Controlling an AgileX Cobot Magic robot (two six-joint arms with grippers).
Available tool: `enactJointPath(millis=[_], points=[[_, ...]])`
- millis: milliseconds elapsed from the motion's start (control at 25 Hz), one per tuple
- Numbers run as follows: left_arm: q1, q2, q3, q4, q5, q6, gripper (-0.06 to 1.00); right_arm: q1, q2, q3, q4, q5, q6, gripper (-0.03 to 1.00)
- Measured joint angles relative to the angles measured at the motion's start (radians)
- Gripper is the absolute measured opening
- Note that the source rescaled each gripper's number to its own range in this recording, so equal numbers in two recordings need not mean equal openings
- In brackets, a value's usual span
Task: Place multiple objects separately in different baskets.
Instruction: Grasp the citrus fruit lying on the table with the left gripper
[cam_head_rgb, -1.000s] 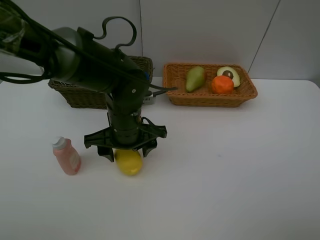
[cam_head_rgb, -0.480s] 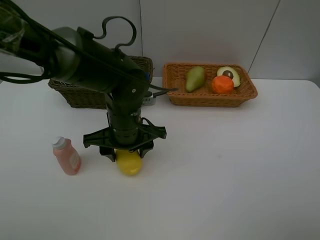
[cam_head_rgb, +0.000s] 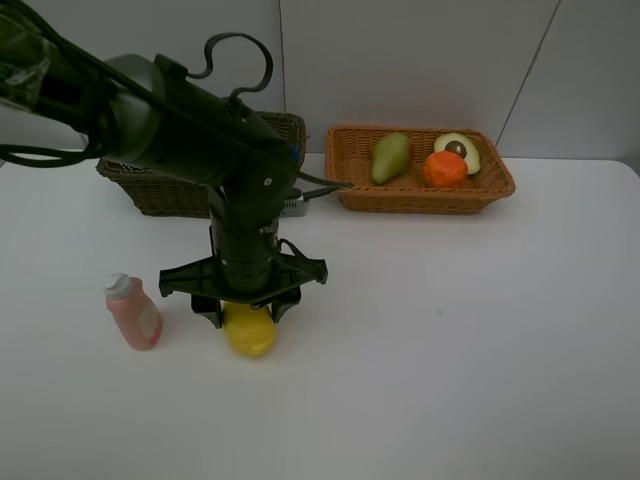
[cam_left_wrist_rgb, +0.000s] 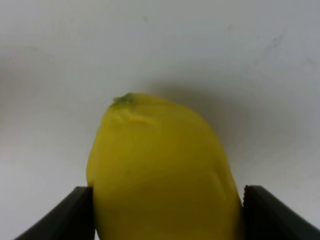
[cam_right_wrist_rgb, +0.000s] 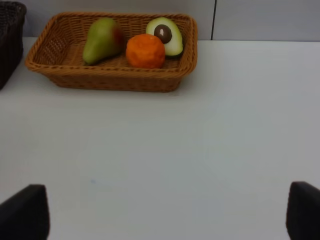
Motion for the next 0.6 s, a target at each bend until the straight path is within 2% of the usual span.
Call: enactJointPath(millis=[600], points=[[0.0,-0.002,-0.002,0.001,0.01,0.0,0.78,0.0,0.0,0.0,0.0,0.0,0.0,1.0]])
